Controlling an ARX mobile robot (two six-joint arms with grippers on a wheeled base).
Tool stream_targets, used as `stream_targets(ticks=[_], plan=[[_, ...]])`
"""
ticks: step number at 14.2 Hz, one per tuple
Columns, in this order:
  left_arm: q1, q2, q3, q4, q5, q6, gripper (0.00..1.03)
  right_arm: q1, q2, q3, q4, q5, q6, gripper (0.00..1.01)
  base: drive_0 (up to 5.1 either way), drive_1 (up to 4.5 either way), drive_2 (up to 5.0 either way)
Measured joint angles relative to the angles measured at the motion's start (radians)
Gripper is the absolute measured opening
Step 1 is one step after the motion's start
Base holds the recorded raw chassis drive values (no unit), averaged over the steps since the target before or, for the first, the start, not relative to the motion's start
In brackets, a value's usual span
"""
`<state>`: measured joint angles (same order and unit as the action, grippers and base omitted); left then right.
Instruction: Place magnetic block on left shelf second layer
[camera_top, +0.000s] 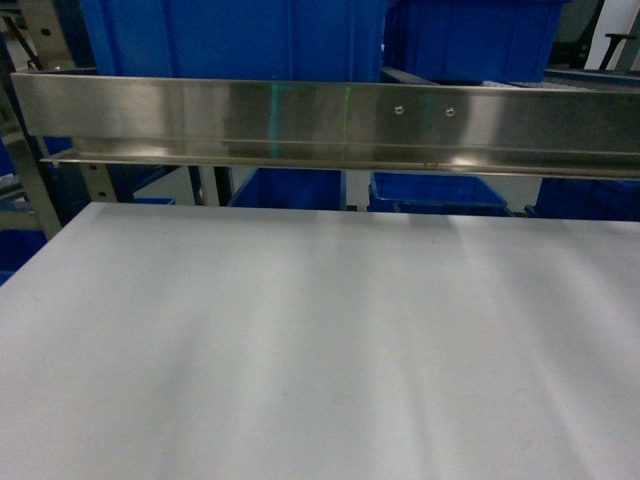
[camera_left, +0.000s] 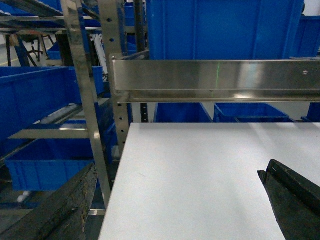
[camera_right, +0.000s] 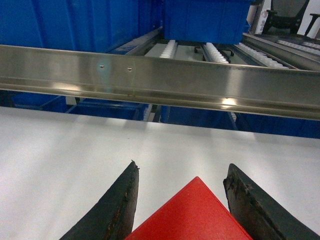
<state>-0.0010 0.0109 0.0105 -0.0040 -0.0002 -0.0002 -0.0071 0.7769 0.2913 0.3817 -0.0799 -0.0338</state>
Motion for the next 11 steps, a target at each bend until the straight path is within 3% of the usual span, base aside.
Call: stream_targets(ticks=[11], plan=[[0.0, 0.0, 0.0, 0.0, 0.0, 0.0, 0.98, 0.0, 0.0, 0.0, 0.0, 0.0, 0.0, 0.46, -5.0, 2.46, 2.5]])
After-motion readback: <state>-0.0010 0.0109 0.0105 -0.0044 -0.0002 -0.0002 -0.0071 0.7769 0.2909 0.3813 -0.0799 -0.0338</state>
